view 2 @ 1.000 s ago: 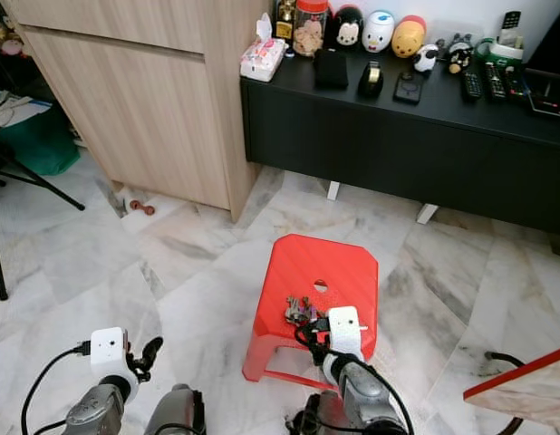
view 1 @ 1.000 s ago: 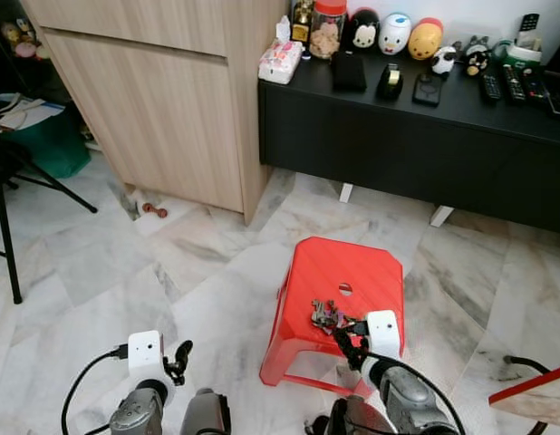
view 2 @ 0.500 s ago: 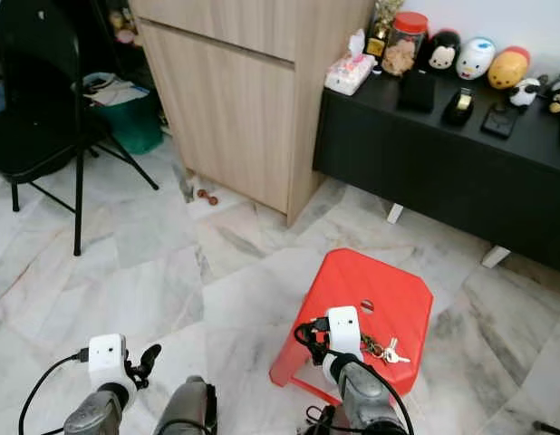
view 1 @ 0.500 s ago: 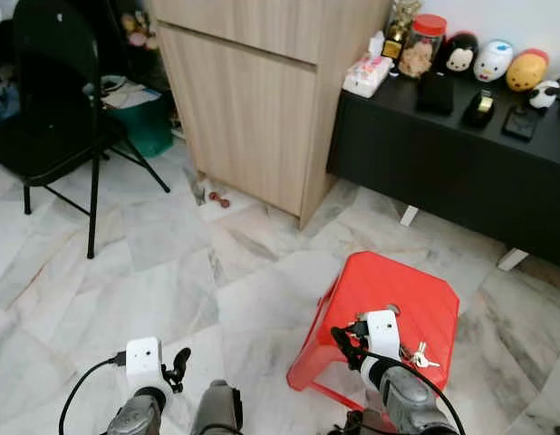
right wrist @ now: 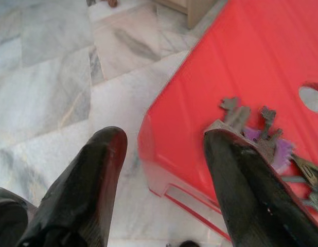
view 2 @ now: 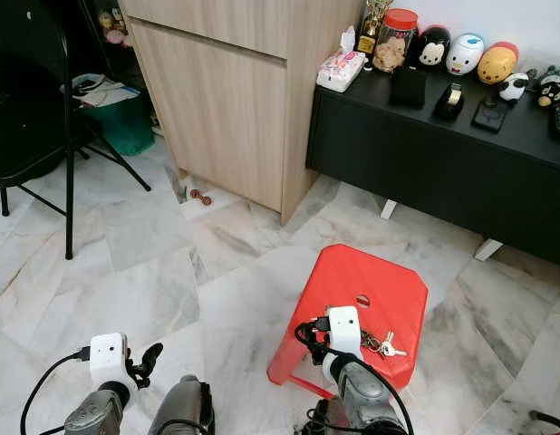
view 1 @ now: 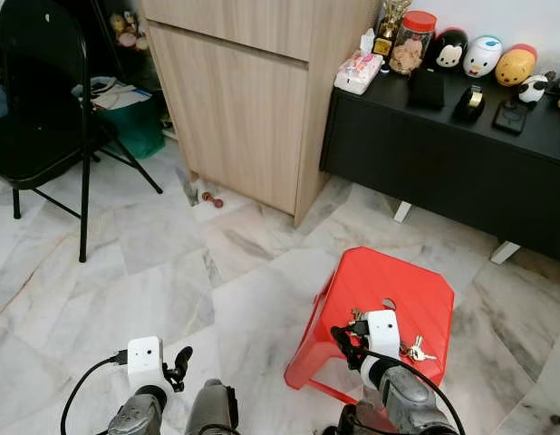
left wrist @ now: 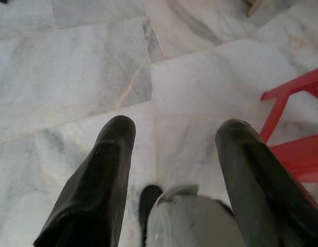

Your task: Hang keys on a hook

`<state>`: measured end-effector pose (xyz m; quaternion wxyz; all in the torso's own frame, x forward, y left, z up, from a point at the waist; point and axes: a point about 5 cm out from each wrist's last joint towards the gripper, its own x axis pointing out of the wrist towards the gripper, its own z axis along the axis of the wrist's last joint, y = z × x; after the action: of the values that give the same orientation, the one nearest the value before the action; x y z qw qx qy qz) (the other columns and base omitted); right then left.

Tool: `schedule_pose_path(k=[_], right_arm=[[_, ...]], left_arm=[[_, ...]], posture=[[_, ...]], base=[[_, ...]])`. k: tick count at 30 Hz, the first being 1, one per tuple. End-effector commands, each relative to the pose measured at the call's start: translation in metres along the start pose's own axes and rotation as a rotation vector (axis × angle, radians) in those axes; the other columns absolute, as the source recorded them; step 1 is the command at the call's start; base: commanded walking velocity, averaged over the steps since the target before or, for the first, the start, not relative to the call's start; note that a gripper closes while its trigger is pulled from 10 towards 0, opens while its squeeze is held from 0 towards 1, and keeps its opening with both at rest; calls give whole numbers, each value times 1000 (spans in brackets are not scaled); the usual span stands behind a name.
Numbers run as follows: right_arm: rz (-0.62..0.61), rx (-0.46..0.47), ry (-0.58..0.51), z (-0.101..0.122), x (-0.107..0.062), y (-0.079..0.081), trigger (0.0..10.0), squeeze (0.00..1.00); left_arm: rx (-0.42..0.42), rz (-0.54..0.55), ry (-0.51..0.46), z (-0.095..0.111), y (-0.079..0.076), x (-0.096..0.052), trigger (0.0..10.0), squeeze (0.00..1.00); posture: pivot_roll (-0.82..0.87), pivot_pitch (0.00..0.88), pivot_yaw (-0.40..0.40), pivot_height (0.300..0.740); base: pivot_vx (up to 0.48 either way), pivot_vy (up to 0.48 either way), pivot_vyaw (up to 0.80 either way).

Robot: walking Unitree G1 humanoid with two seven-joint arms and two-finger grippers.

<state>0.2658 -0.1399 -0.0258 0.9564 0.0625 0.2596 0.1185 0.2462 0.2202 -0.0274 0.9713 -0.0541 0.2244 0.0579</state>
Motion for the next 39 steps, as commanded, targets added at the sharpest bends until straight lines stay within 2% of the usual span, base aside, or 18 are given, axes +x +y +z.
schedule_pose_path(k=[1,4,8,25,27,31,34,39], right_arm=[[16,-1,-4,1,1,3,10000,0],[3,2,-6,2,1,1,10000,0],[2,50,-34,7,3,1,10000,0],[-24,43,-27,6,2,-1,10000,0],[-141,95,-28,7,-1,-17,10000,0],[-183,120,-33,8,-2,-22,10000,0],[-273,191,-30,7,-5,-32,10000,0],[-300,196,-26,6,-6,-36,10000,0]], left_arm=[[-15,16,53,-13,4,-6,10000,0],[-15,15,53,-13,4,-6,10000,0],[-18,12,51,-12,4,-6,10000,0],[-31,1,48,-11,2,-5,10000,0],[-46,-27,45,-9,-2,-3,10000,0],[-47,-29,44,-9,-2,-3,10000,0],[-50,-31,45,-9,-3,-2,10000,0],[-53,-33,44,-9,-3,-2,10000,0]], posture=[[124,170,-52,646],[125,170,-53,646],[125,170,-53,646],[126,171,-53,646],[123,172,-51,646],[124,172,-51,646],[126,174,-51,646],[124,174,-51,646]], base=[[0,0,631],[0,0,0],[0,0,0],[0,0,0],[246,0,0],[257,0,0],[261,0,0],[259,0,0]])
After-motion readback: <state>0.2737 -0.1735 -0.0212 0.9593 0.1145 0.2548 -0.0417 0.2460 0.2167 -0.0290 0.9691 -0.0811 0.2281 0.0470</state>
